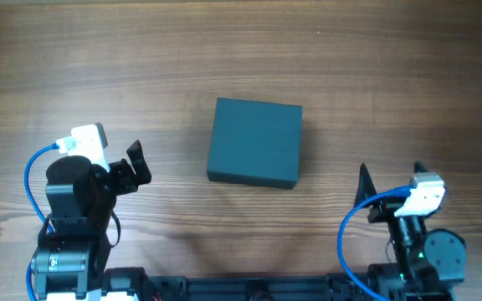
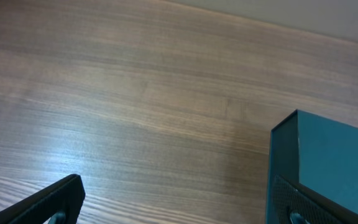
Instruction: Pack container
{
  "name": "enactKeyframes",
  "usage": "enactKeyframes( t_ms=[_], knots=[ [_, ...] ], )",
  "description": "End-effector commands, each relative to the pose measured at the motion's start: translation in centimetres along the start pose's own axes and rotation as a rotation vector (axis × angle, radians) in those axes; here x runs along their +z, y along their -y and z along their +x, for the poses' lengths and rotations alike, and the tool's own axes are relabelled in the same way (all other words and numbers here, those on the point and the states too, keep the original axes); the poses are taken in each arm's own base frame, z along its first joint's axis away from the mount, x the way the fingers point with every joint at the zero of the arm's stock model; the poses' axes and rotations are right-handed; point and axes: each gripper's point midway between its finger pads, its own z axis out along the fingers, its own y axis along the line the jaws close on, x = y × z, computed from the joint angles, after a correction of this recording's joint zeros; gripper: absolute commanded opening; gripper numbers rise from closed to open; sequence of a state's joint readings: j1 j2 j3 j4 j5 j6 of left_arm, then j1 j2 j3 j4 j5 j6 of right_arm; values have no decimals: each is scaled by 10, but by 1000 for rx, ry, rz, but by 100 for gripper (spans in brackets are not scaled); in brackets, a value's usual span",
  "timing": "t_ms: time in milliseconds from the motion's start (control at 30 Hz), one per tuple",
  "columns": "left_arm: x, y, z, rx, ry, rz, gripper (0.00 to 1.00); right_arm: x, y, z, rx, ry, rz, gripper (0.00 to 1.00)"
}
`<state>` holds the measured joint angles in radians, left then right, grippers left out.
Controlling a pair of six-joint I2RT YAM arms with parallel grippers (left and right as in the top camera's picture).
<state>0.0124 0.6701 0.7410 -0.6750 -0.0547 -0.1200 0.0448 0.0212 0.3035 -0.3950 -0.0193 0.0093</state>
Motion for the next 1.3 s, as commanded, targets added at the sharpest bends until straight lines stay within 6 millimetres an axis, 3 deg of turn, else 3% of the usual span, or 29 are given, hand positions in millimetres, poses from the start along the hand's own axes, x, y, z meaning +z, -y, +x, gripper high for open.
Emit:
enactKeyframes(
  t_ms=[0, 233, 1267],
  knots=[
    [-1, 3, 1, -18, 1, 16, 100, 12, -4, 9, -38, 54, -24, 100],
    [-1, 3, 1, -18, 1, 16, 100, 30, -4, 40, -39, 81, -28, 100],
    [-1, 3, 1, -18, 1, 16, 100, 30, -4, 39, -73, 85, -26, 100]
  ],
)
